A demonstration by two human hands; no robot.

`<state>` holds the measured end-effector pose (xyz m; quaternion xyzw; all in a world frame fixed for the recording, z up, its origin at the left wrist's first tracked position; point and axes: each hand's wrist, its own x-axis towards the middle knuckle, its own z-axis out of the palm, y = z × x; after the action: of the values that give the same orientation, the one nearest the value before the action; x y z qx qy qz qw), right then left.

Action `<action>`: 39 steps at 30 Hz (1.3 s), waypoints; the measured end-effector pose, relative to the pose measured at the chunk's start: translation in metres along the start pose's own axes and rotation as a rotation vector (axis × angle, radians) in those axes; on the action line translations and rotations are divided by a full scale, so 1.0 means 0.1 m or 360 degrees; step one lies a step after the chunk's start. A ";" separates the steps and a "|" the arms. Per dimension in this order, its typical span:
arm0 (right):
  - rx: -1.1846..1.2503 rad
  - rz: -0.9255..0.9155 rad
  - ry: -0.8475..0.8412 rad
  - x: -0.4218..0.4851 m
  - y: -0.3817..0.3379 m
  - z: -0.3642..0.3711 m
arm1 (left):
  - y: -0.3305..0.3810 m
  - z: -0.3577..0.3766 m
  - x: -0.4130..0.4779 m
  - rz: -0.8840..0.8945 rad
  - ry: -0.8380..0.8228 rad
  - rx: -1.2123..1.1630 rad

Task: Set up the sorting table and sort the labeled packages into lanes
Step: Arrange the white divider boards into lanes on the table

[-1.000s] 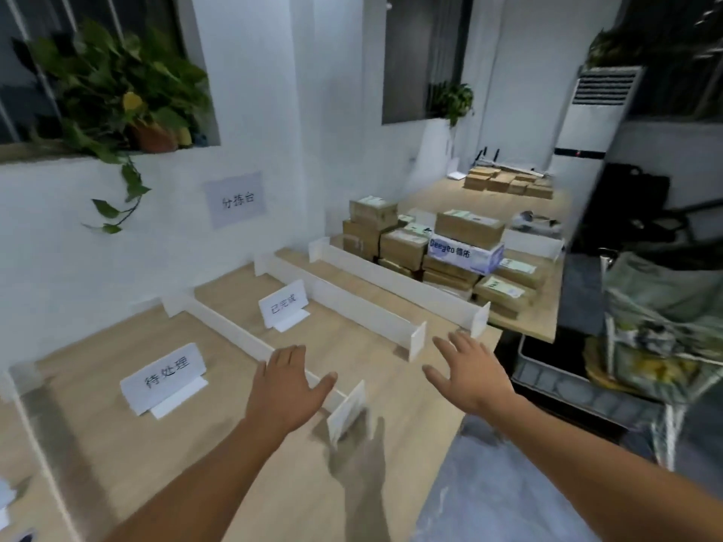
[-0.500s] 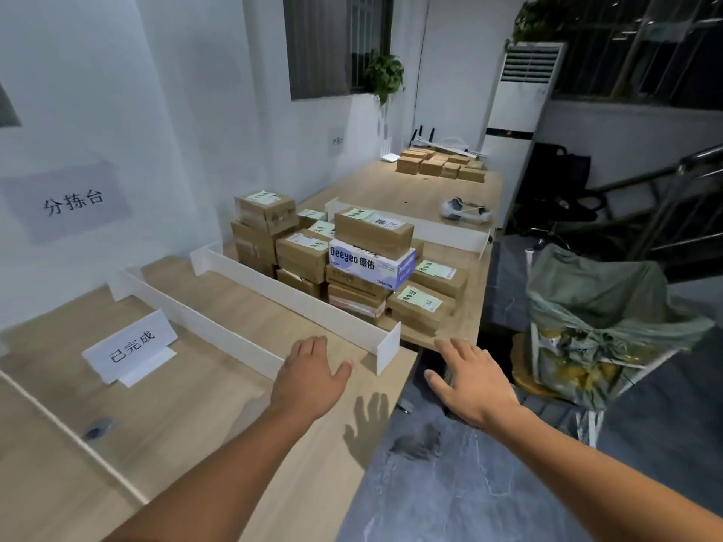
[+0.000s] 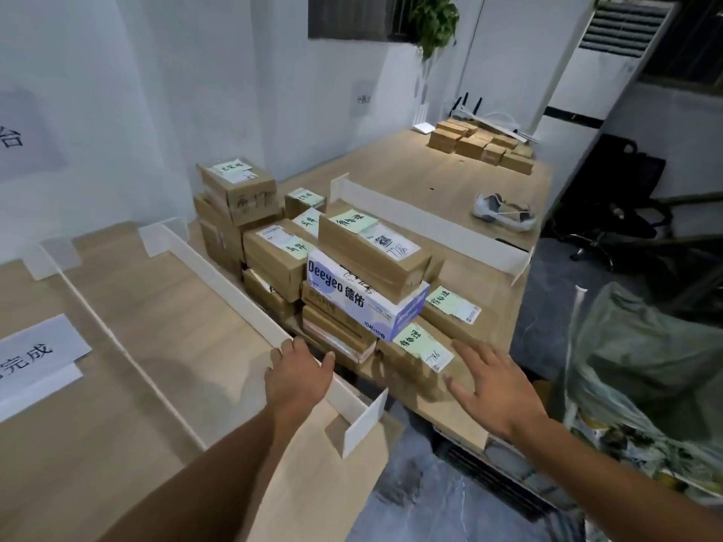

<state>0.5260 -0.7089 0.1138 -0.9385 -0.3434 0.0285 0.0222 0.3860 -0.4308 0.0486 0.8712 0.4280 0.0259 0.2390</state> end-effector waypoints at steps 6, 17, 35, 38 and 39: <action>0.0058 -0.0235 -0.0153 0.96 0.63 0.36 | 0.30 0.56 0.69 -0.0508 -0.0040 -0.0360; -0.0046 -0.0683 -0.0305 1.65 1.03 0.73 | 0.41 0.90 0.77 -0.1106 0.0155 -0.0503; 0.0181 -0.1024 -0.0104 0.62 -0.24 0.22 | 0.00 -0.29 -0.88 -0.0872 0.0667 -0.0424; 0.0059 -0.1139 -0.0023 0.26 -0.71 0.09 | -0.27 -0.54 -1.38 -0.0812 0.0743 -0.0448; 0.0040 -0.1168 -0.0014 0.12 -0.88 0.05 | -0.39 -0.63 -1.57 -0.0806 0.0767 -0.0455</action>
<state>0.4782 -0.6335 0.1135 -0.7524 -0.6569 0.0270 0.0411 0.2425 -0.5046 0.1125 0.6646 0.6658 0.2297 0.2494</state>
